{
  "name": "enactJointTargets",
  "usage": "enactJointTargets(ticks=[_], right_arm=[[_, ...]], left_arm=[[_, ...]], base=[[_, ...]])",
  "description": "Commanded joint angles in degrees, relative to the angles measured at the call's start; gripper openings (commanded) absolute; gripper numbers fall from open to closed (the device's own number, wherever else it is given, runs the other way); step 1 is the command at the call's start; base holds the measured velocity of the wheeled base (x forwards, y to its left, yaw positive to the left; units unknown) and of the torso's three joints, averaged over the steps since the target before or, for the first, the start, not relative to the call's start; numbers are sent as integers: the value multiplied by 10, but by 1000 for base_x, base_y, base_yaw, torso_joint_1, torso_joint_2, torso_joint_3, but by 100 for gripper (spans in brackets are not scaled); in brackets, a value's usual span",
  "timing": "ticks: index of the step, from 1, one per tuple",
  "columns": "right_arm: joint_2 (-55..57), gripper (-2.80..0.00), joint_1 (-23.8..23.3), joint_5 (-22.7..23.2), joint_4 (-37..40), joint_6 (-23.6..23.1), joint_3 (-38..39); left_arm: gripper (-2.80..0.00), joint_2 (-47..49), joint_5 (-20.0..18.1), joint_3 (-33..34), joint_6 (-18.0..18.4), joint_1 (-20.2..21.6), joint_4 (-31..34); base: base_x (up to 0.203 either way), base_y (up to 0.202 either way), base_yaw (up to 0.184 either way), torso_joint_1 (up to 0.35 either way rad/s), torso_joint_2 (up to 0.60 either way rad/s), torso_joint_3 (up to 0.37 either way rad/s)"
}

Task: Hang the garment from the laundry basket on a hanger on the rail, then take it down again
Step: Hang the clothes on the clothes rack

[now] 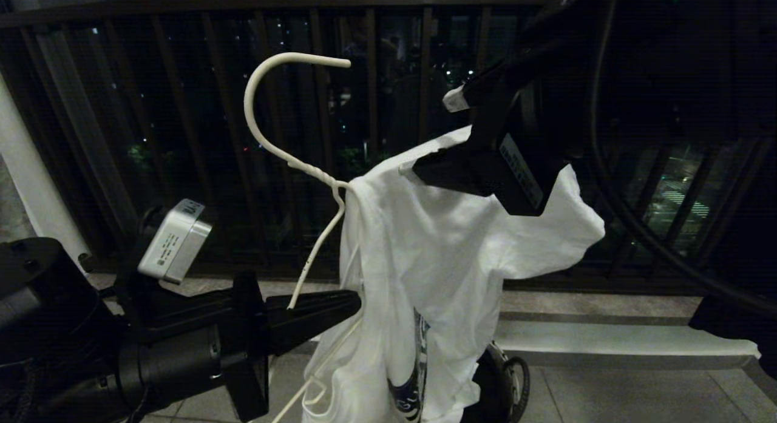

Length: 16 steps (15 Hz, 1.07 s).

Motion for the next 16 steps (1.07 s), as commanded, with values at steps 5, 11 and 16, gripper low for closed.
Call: enactJointTargets(ticks=[5,11,16], right_arm=[[-1,0,-27,51,65,-58,4],[5,0,-58,96,117,-86,13],[2,0,-59,149,122,-94,37]], left_arm=[[-280,-29,-45,3,2,0,54],[-280,-58,-90,9,2,-19,100],[-280,-61,-87,-4,2,-31,112]], base=[[0,0,0,0,0,0],[0,0,0,0,0,0],[0,0,0,0,0,0]])
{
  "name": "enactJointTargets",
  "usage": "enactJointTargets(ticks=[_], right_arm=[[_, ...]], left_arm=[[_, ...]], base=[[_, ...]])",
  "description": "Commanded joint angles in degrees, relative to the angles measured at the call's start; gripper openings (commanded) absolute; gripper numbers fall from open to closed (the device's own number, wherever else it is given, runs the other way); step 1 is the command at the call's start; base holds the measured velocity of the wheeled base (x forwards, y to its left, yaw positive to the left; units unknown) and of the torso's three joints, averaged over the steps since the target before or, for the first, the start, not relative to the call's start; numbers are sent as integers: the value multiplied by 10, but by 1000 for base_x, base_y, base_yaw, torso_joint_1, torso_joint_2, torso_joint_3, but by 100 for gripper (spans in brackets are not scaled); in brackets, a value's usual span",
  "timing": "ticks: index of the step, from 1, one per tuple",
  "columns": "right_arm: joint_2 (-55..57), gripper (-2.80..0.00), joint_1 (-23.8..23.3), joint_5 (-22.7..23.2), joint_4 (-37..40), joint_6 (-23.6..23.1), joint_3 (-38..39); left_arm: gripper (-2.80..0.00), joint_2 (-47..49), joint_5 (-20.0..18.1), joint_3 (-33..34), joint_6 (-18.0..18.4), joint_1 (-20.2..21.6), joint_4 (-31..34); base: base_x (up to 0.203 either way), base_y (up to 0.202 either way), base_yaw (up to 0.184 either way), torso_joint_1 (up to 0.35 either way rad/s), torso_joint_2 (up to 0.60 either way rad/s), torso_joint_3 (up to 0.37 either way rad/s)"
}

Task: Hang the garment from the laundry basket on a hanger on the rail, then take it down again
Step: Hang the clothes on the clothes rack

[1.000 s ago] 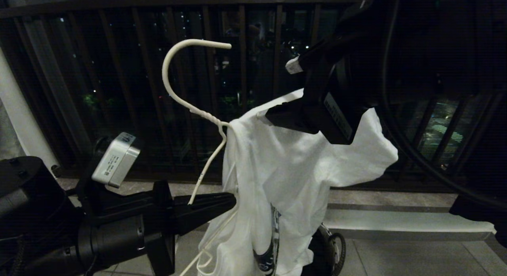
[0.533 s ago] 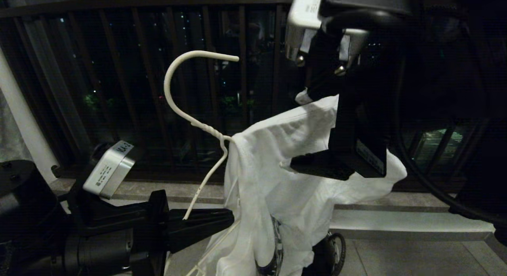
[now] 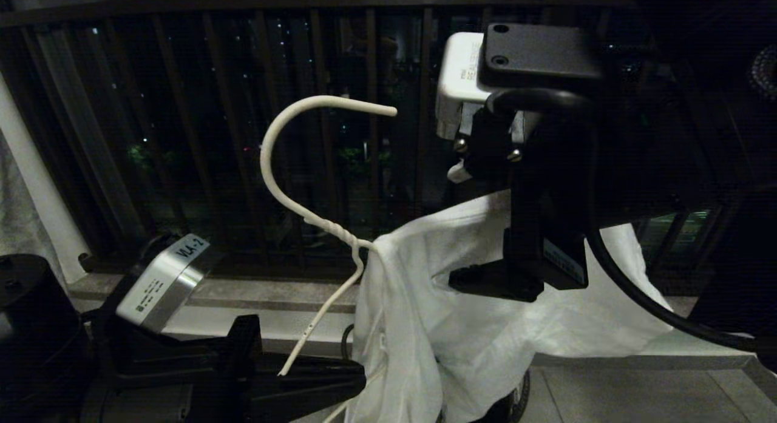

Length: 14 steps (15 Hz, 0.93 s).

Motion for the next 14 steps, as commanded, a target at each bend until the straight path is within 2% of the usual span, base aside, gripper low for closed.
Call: enactJointTargets(ticks=[1,3,6,7,14], right_arm=[[0,0,0,29,4,-2,11],[0,0,-2,59,5,-2,10],[4,0,-19,80,2,1,10],[4,-280,-20,81,2,2,9],[3,-280,-22,82,1,10,6]], left_arm=[[-280,-5,0,-3,0,0,-5],[-280,-13,-1,-1,4,0,-6],[-280,-19,0,-12,3,0,-6],[-280,-16,2,-17,4,1,-6],[-280,-9,9,-16,16,1,-6]], base=[[0,0,0,0,0,0],[0,0,0,0,0,0],[0,0,0,0,0,0],[0,0,0,0,0,0],[0,0,0,0,0,0]])
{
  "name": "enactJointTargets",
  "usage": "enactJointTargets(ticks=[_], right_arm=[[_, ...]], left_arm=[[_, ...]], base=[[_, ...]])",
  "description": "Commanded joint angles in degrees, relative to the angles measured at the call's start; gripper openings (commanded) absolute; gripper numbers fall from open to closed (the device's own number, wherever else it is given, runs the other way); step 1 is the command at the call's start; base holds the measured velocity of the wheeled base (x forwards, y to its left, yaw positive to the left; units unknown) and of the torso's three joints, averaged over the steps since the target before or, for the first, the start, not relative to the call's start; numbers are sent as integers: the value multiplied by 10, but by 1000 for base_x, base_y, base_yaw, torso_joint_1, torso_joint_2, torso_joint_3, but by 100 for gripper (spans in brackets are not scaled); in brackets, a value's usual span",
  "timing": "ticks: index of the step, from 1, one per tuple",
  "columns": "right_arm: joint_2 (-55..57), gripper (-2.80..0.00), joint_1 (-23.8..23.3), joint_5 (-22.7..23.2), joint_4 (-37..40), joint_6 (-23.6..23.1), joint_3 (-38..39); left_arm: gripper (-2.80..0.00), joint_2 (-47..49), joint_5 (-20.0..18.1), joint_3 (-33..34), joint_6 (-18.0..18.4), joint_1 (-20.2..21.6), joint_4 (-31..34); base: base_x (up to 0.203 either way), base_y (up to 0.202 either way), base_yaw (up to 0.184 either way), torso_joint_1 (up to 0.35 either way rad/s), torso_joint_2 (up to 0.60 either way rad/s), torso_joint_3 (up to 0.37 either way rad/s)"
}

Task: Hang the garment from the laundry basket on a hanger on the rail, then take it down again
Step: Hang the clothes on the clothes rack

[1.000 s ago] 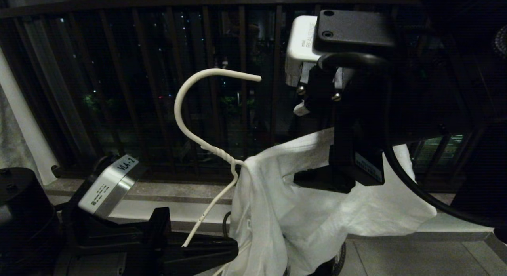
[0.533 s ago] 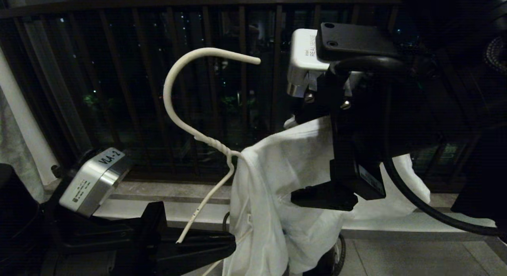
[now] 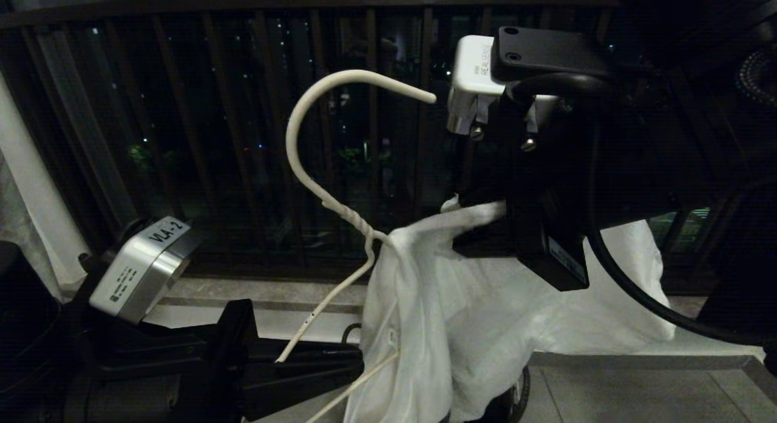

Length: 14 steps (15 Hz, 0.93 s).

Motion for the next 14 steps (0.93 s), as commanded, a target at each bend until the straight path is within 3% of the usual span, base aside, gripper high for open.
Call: enactJointTargets(ticks=[1,3,7,8,12,14], right_arm=[[1,-280,1,1,3,-1,0],[0,-280,1,6,3,-1,-7],[0,-280,2,10,4,-1,-11],[-3,-280,2,11,5,-1,-11],[-9,-280,2,17,7,-1,-19],[-13,-280,-1,17,8,-1,-15]], left_arm=[[-280,1,8,3,0,0,-4],[-280,-8,9,12,20,0,-1],[-280,-1,23,8,22,0,-3],[0,0,23,12,29,1,-4],[0,-2,23,11,35,3,-4],[0,-8,23,-1,37,31,-4]], base=[[0,0,0,0,0,0],[0,0,0,0,0,0],[0,0,0,0,0,0],[0,0,0,0,0,0],[0,0,0,0,0,0],[0,0,0,0,0,0]])
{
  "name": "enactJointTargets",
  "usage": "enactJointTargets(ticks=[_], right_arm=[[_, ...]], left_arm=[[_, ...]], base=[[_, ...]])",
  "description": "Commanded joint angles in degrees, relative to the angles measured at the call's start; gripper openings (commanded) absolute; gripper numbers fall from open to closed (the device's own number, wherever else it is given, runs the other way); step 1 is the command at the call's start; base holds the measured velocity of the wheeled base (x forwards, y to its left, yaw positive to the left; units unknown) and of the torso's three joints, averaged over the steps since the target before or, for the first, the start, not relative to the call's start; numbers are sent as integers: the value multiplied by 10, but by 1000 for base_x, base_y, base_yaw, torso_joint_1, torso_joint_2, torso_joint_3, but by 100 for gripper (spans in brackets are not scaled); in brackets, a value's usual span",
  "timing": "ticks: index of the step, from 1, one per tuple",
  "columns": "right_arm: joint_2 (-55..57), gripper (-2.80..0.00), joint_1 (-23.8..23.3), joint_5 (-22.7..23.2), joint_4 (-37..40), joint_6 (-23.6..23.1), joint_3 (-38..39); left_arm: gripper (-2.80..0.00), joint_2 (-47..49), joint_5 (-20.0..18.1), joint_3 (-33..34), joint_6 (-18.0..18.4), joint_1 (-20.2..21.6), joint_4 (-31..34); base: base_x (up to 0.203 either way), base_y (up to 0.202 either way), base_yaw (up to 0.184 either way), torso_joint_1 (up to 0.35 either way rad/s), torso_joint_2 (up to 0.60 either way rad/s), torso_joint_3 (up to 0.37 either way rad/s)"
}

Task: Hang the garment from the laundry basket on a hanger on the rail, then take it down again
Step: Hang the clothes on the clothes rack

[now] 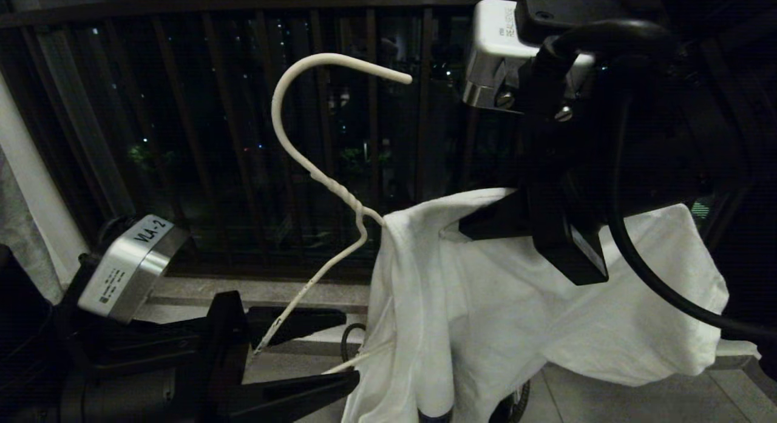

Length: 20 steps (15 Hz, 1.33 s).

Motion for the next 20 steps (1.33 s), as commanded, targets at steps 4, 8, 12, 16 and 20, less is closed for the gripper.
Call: enactJointTargets(ticks=[4,8,12,16,20], right_arm=[[-8,-280,-20,1,4,-2,2],[-12,-280,-32,0,13,-1,2],[-10,-280,-67,0,11,-1,-3],[4,-280,-104,-1,-3,0,-11],[10,-280,-121,1,-28,36,-10]], left_arm=[[0,-34,0,-52,-5,151,-3],[0,-46,-1,-83,-5,221,-3],[0,-74,-1,-119,-84,256,4],[-280,-91,-6,-173,-98,245,159],[-280,-91,-8,-369,-99,187,555]], base=[[0,0,0,0,0,0],[0,0,0,0,0,0],[0,0,0,0,0,0],[0,0,0,0,0,0],[0,0,0,0,0,0]])
